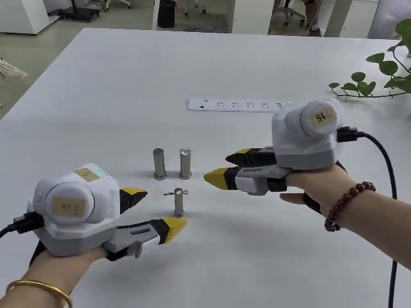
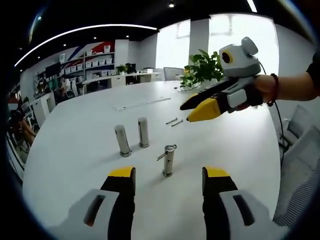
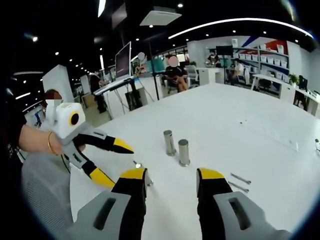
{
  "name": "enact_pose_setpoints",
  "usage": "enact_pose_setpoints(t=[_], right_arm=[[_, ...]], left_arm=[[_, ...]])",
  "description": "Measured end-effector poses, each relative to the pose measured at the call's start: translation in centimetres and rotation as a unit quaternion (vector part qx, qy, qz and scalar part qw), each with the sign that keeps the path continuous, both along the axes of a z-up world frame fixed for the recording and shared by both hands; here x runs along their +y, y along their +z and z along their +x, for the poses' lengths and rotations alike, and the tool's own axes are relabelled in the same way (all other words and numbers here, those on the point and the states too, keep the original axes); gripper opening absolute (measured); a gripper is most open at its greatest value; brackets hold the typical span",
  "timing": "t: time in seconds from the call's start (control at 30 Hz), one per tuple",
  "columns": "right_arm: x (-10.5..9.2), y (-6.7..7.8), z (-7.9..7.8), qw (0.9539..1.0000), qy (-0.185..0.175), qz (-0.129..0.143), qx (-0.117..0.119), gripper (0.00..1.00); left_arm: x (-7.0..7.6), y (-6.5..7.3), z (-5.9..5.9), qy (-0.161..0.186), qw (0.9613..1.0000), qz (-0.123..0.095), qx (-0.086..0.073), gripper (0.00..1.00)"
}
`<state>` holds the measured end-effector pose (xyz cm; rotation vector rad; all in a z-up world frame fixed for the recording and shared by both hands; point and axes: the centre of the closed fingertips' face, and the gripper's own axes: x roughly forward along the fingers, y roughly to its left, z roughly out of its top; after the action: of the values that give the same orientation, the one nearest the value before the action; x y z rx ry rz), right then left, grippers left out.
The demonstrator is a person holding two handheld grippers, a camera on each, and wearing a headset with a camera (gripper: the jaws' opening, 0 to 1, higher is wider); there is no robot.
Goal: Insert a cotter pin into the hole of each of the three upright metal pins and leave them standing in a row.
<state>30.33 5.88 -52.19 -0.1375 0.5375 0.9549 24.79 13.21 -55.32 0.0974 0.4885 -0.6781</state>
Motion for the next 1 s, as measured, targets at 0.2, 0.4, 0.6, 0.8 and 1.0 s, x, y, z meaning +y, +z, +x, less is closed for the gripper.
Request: enact_pose_setpoints(t=[0.2,0.4,0.6,0.8,1.0], right_arm=[[1.0,-1.1,1.6,0.9998,-0.015,0.003,-0.01,0.37],[2.2,-1.6,2.6,0.9996,-0.018,0.005,-0.023,0.34],[3.4,-2.0,3.8,0.9992,-0.024,0.009,-0.03,0.31],[4.3,-3.0,5.2,0.9991,-0.022,0.01,-0.035,0.27],[4.8,-3.7,5.6,0.9993,-0.018,0.001,-0.033,0.22]], left_arm=[[0.1,1.1,-0.5,0.011,0.9999,-0.001,-0.013,0.59],[0.2,1.7,-1.0,0.011,0.9996,0.011,-0.024,0.63],[0.3,1.9,-1.3,0.018,0.9995,0.006,-0.026,0.67],[0.2,1.9,-1.6,0.018,0.9996,0.001,-0.022,0.74],[0.0,1.7,-1.9,0.013,0.9998,-0.005,-0.016,0.8]])
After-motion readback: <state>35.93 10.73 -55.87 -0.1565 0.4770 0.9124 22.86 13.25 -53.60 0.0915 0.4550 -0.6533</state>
